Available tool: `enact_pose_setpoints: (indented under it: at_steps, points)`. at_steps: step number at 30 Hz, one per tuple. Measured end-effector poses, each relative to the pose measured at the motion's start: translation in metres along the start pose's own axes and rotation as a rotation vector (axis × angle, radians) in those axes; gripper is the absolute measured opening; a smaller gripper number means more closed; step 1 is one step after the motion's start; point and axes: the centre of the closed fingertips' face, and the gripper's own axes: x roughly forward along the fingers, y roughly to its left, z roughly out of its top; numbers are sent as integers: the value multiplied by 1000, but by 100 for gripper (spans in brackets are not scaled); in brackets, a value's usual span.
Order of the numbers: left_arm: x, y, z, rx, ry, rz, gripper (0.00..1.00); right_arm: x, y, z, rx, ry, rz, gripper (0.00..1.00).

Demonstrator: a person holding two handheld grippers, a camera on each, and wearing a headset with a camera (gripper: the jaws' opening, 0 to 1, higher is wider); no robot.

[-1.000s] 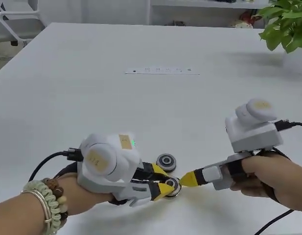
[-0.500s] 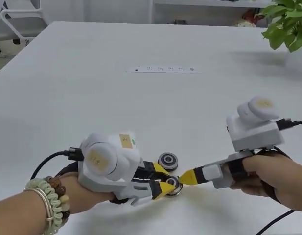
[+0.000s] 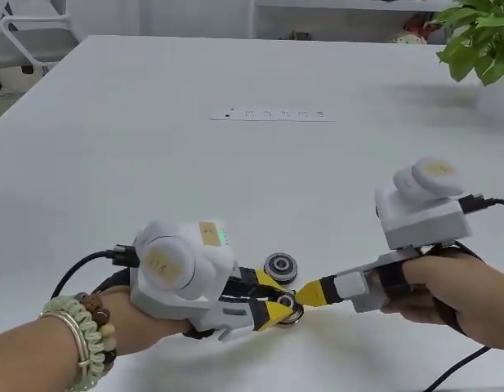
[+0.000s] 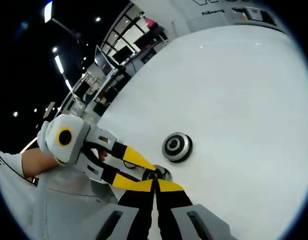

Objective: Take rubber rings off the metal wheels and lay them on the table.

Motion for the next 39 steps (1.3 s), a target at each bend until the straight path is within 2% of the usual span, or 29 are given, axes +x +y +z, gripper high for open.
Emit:
enact_pose_setpoints:
  at_steps: [18, 19, 20, 21, 22, 23, 24, 25, 26, 33, 39]
  points:
    - [0, 0, 0, -1, -1, -1, 14, 1, 6, 3, -7, -8, 27, 0]
    - [0, 0, 0, -1, -1, -1, 14, 1, 7, 3, -6, -10, 32, 0]
    - [0, 0, 0, -2, -1, -1, 14, 2, 14, 3, 2, -8, 65, 0]
    - [0, 0, 0, -2, -1, 0, 14, 2, 14, 5, 1, -23, 65, 0]
    - [0, 0, 0, -2, -1, -1, 14, 1, 21, 10, -6, -43, 113, 0]
    - [0, 0, 0, -3, -1, -1, 14, 1, 26, 25, 43, -121, 133, 0]
    - [0, 0, 0, -6, -2, 2, 14, -2, 17, 12, 42, -34, 88, 0]
    - [0, 0, 0, -5, -2, 2, 14, 0, 16, 13, 24, -57, 85, 0]
    - [0, 0, 0, -4, -1, 2, 14, 2, 17, 14, 41, -57, 92, 0]
    - [0, 0, 0, -6, 0, 4, 14, 6, 16, 13, 30, -49, 67, 0]
    - [2, -4, 1, 11, 4, -3, 14, 7, 8, 7, 26, -28, 24, 0]
